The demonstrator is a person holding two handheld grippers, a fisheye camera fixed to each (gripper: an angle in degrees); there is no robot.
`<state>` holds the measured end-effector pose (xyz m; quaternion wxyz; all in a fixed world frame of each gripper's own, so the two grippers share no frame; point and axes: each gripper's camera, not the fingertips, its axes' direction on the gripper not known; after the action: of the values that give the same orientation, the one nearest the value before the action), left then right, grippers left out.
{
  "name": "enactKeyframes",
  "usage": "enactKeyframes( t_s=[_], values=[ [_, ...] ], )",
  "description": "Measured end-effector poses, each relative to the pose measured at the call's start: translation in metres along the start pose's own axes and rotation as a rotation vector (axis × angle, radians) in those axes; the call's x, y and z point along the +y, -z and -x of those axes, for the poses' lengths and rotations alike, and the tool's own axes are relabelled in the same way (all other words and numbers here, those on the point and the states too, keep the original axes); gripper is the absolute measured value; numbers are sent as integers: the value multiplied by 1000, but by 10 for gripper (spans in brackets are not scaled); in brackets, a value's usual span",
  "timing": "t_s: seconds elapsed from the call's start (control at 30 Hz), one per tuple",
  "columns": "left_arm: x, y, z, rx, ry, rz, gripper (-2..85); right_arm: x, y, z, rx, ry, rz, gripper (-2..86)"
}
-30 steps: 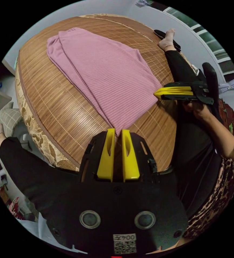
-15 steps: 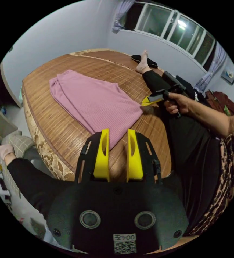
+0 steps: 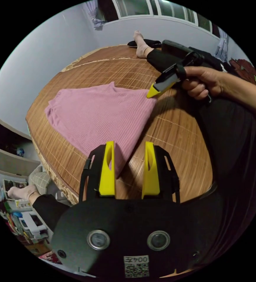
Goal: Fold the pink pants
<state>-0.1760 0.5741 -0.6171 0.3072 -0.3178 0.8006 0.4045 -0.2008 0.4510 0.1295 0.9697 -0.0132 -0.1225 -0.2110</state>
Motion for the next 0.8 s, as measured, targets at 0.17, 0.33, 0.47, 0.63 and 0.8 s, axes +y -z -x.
enactKeyframes(
  t_s=[0.17,0.33,0.47,0.63,0.8],
  values=[
    [-8,-15,-15,-109,-54,82,109,10,-17,26,7,26,0,50],
    [-8,-10,-1,-76,9,49,51,25,-35,71,127,93,-25,57],
    [-5,-2,13,-33,62,13,35,56,-52,160,491,369,-187,110],
    [-6,3,23,-29,67,0,29,81,-143,240,881,744,-50,145],
    [-5,12,41,-1,94,-26,29,99,-242,280,1152,1008,122,141]
  ],
)
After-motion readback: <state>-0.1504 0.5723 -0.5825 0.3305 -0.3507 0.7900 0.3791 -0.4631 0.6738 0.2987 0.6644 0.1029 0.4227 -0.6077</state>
